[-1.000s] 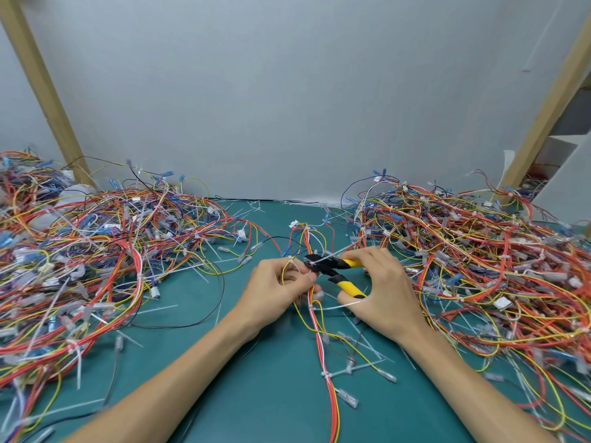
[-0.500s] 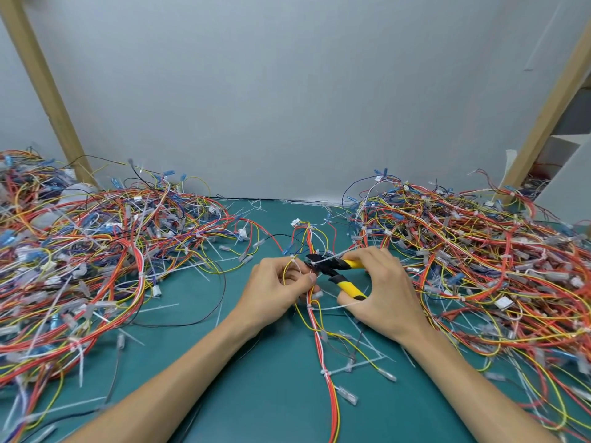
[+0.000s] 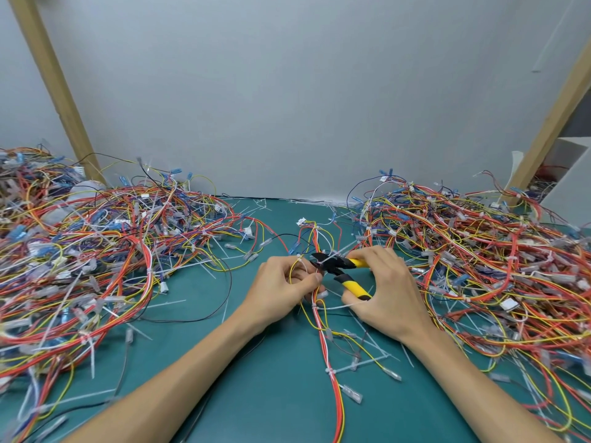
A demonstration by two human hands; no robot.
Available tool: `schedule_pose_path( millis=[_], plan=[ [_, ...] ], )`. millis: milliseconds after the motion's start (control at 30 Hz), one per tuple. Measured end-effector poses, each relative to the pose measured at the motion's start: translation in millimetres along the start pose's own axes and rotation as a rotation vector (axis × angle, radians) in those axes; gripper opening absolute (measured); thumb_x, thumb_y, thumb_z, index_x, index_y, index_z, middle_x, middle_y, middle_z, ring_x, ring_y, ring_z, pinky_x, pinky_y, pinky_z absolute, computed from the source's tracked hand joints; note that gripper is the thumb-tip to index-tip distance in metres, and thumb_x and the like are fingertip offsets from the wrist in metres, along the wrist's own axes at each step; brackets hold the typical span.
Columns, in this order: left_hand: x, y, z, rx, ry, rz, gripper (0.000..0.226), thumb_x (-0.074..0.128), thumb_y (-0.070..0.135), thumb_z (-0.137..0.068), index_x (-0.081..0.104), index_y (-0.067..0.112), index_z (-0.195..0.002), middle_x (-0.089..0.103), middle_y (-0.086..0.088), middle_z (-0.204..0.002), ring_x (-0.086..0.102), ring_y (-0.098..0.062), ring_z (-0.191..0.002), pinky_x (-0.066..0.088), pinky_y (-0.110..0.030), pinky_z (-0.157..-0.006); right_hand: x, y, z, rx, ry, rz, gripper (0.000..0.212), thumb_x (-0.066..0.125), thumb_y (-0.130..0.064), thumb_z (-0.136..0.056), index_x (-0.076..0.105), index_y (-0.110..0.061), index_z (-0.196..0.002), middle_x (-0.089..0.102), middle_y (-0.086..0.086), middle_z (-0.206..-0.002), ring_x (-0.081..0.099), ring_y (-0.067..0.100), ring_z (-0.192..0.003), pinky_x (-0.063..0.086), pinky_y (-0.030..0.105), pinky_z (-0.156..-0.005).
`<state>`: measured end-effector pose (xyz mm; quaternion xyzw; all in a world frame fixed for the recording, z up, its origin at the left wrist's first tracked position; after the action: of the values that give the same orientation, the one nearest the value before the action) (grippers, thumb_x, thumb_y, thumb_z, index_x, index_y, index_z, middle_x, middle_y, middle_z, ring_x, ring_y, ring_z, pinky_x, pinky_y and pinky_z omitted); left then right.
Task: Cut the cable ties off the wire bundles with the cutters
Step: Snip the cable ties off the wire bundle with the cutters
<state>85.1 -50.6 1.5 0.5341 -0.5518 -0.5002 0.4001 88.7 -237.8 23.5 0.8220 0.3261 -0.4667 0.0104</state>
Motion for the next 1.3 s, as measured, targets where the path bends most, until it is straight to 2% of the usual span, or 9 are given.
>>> schedule_pose_path(
  millis=[167, 333, 600, 800, 933, 1033, 1100, 1200, 1300],
  plan=[
    [-0.6, 0.4, 1.2, 0.011, -0.009, -0.037, 0.011, 0.064, 0.003, -0.090, 0.060, -0.006, -0.083, 0.072, -0.008, -0.068, 0.073, -0.022, -0.067, 0.044, -0.011, -0.053, 0.4, 1.6, -0.2, 0.007, -0.011, -0.010, 0.042, 0.071, -0.032, -0.067, 0.063, -0.021, -0.107, 0.060, -0.009, -0.098, 0.053, 0.014, -0.094, 0.045, 0.032, -0.085],
    [-0.3, 0.7, 0.9, 0.020, -0.009, -0.043, 0.012, 0.065, 0.003, -0.090, 0.061, 0.004, -0.078, 0.072, -0.010, -0.069, 0.072, -0.018, -0.065, 0.043, -0.010, -0.052, -0.7, 2.5, 0.5, 0.024, 0.007, -0.016, 0.039, 0.078, -0.025, -0.065, 0.066, -0.023, -0.102, 0.063, -0.011, -0.093, 0.058, 0.015, -0.090, 0.048, 0.030, -0.077],
    [-0.4, -0.4, 0.2, 0.021, -0.021, -0.077, 0.011, 0.065, 0.004, -0.090, 0.063, 0.006, -0.079, 0.073, -0.007, -0.070, 0.071, -0.016, -0.064, 0.044, -0.012, -0.056, -0.7, 3.9, 0.3, 0.038, 0.018, -0.010, 0.034, 0.080, -0.023, -0.063, 0.067, -0.023, -0.095, 0.062, -0.012, -0.088, 0.058, 0.016, -0.086, 0.049, 0.032, -0.073],
    [-0.4, -3.8, -1.3, 0.006, -0.016, -0.074, 0.008, 0.064, 0.003, -0.089, 0.063, 0.000, -0.082, 0.074, -0.012, -0.074, 0.074, -0.023, -0.069, 0.054, -0.025, -0.066, 0.0, 4.7, 0.3, 0.036, 0.038, 0.003, 0.036, 0.081, -0.024, -0.062, 0.067, -0.023, -0.094, 0.063, -0.013, -0.088, 0.059, 0.015, -0.085, 0.048, 0.031, -0.071],
    [-0.7, -3.6, -0.9, 0.005, -0.011, -0.075, 0.010, 0.064, 0.005, -0.090, 0.063, 0.005, -0.080, 0.074, -0.015, -0.074, 0.073, -0.021, -0.068, 0.054, -0.025, -0.067, -0.3, 5.0, 0.4, 0.036, 0.037, 0.002, 0.036, 0.081, -0.025, -0.062, 0.067, -0.023, -0.096, 0.064, -0.011, -0.089, 0.059, 0.016, -0.085, 0.049, 0.032, -0.071],
    [-0.8, -3.7, -0.8, 0.003, 0.008, -0.066, 0.010, 0.064, 0.004, -0.090, 0.063, 0.002, -0.080, 0.072, -0.022, -0.076, 0.073, -0.020, -0.067, 0.053, -0.025, -0.065, -0.1, 4.0, 0.4, 0.034, 0.035, 0.009, 0.037, 0.081, -0.024, -0.063, 0.067, -0.024, -0.097, 0.063, -0.011, -0.090, 0.058, 0.017, -0.086, 0.048, 0.031, -0.071],
    [-0.9, -3.8, -0.8, 0.000, 0.016, -0.053, 0.011, 0.064, 0.004, -0.090, 0.063, -0.001, -0.080, 0.072, -0.021, -0.075, 0.073, -0.021, -0.067, 0.055, -0.027, -0.066, 0.2, 3.4, 0.5, 0.030, 0.032, 0.024, 0.037, 0.081, -0.024, -0.064, 0.066, -0.024, -0.098, 0.063, -0.012, -0.090, 0.058, 0.016, -0.086, 0.046, 0.029, -0.070],
    [-0.8, -3.8, -1.2, -0.008, 0.021, -0.032, 0.014, 0.063, 0.003, -0.090, 0.062, 0.003, -0.077, 0.069, -0.018, -0.071, 0.073, -0.025, -0.067, 0.057, -0.039, -0.074, 1.1, 3.4, 0.3, 0.033, 0.011, 0.035, 0.039, 0.079, -0.027, -0.066, 0.065, -0.024, -0.102, 0.062, -0.011, -0.093, 0.056, 0.014, -0.089, 0.045, 0.028, -0.074],
    [-1.5, -3.5, -1.0, -0.017, 0.037, -0.024, 0.016, 0.063, 0.003, -0.090, 0.060, 0.007, -0.075, 0.071, -0.013, -0.069, 0.073, -0.025, -0.069, 0.058, -0.036, -0.071, 1.7, 3.3, 0.0, 0.036, -0.010, 0.039, 0.041, 0.077, -0.029, -0.067, 0.064, -0.024, -0.105, 0.059, -0.011, -0.095, 0.054, 0.013, -0.091, 0.043, 0.027, -0.077]
  ],
)
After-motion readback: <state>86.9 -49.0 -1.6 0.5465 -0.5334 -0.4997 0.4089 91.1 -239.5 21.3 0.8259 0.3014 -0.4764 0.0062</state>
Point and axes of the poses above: each hand's wrist, its own z-axis away from the middle knuckle, its own x-axis out of the palm, y = z × x, the point moved 3 cm from there along -z, towards the middle knuckle
